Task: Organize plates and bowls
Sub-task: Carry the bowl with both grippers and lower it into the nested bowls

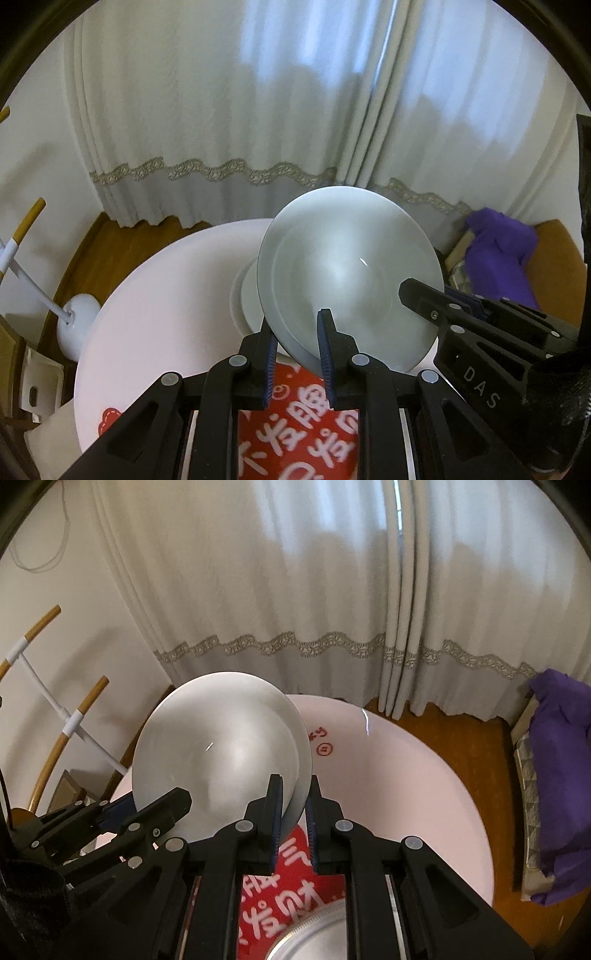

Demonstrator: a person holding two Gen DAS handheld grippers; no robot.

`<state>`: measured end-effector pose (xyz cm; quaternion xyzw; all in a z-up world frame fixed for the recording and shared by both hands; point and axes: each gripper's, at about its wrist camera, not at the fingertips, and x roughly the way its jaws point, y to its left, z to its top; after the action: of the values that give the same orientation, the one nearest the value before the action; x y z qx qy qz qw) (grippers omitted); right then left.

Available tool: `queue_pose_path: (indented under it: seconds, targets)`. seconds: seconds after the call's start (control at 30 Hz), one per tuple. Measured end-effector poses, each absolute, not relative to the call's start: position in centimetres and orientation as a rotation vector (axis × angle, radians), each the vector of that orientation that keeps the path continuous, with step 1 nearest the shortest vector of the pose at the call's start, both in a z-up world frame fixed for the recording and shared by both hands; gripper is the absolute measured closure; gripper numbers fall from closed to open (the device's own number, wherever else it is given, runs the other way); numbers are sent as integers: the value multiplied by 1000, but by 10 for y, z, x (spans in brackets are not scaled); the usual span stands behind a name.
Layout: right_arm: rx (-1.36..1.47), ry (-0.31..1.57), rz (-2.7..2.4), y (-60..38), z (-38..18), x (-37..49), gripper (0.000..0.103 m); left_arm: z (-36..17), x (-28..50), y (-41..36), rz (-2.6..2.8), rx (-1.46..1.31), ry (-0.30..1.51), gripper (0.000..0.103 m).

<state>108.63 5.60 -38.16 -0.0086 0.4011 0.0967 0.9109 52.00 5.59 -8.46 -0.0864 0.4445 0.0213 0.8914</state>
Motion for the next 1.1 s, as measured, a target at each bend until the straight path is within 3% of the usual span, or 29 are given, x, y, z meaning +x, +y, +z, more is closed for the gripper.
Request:
queue_pose_path:
  seconds: [0.47, 1.1]
  targets:
    - [-36, 896, 142, 63, -418, 1116, 92, -111, 585, 67, 29, -206, 993, 86]
    - [33, 965, 142, 57, -433, 1135, 90, -126, 592, 65, 19, -177, 999, 86]
